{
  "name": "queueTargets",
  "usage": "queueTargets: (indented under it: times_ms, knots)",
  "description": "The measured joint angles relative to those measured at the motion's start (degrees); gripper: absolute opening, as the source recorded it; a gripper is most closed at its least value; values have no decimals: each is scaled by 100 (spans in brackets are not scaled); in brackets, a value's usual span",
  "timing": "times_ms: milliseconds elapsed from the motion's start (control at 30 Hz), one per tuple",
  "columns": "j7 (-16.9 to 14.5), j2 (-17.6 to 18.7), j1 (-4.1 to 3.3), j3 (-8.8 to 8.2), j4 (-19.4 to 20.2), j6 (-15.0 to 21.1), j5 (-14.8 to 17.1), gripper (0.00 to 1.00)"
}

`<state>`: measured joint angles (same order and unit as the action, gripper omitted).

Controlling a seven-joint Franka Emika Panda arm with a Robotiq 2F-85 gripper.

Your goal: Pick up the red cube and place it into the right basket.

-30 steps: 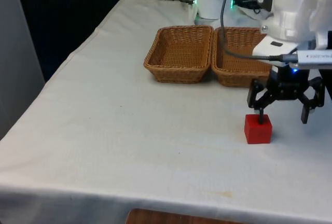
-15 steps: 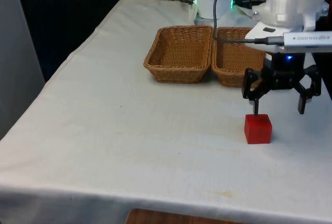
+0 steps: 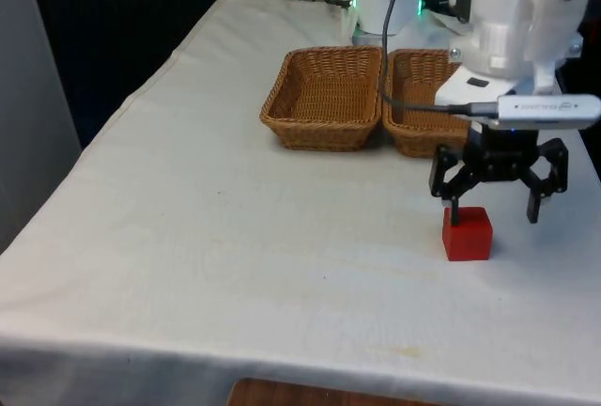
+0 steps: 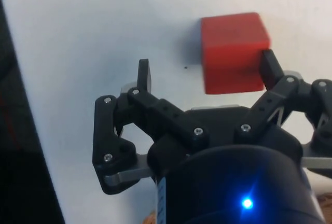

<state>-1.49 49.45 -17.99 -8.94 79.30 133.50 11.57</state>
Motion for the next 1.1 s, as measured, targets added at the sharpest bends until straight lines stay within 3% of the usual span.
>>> queueTargets:
  times_ms: [367, 800, 1100]
  knots:
    - [-286, -92, 103, -126, 80, -92, 74, 100]
    - [-304, 40, 92, -40, 46, -11, 115, 100]
    - [-315, 395, 92, -34, -178, 103, 201, 98]
